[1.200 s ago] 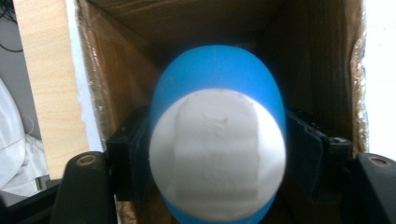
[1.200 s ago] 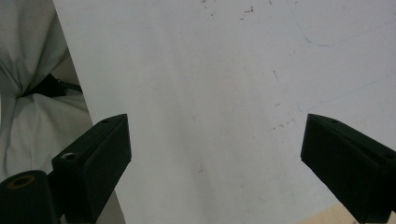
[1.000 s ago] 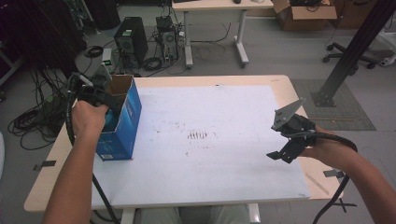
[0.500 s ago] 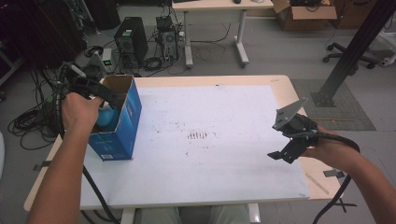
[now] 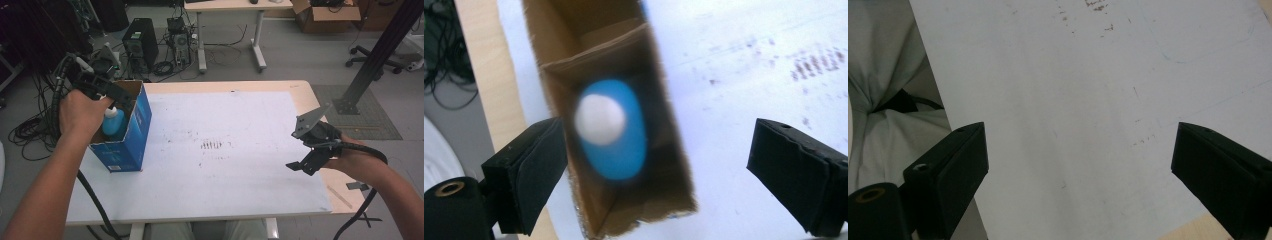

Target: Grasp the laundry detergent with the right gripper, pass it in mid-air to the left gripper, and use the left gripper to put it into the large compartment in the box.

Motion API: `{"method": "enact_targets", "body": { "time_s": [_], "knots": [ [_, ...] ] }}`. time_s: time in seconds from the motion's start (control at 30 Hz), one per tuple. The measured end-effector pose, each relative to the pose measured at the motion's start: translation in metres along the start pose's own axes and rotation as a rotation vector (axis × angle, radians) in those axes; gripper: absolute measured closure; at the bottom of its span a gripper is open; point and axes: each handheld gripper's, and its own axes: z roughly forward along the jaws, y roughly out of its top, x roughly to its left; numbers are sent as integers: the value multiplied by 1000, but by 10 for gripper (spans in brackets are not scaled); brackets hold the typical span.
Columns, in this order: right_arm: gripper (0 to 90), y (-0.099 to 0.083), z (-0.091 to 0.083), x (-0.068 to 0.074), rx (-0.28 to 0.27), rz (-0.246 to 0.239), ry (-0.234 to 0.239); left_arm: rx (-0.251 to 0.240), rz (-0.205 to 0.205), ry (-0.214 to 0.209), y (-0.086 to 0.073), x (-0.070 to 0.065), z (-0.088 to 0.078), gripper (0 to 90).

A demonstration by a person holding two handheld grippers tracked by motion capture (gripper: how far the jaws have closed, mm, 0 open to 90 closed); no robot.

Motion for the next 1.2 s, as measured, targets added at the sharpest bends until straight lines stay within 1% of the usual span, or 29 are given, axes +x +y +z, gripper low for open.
{"method": "enact_targets", "body": {
  "time_s": [0.17, 0.3, 0.4, 0.47, 0.6, 0.67, 0.93, 1.2],
  "knots": [
    [76, 0, -2, 2, -3, 3, -3, 4, 51, -23, 1, -18, -11, 80],
    [76, 0, -5, 3, -8, 6, -9, 5, 81, -43, 2, -31, -17, 61],
    [76, 0, -7, 4, -10, 6, -10, 3, 112, -59, 2, -41, -21, 57],
    [75, 0, -8, 4, -7, 7, -13, 0, 140, -71, 3, -49, -23, 57],
    [75, 0, -8, 4, -11, 10, -14, -10, 201, -80, 4, -66, -28, 56],
    [75, 0, -9, 5, -9, 11, -15, -13, 224, -86, 4, -75, -29, 55],
    [73, 1, -9, 4, -9, 18, -12, 0, 328, -115, 4, -106, -29, 56],
    [70, 3, -7, 3, -5, 28, -9, 10, 416, -138, 2, -133, -21, 61]
  ]
}}
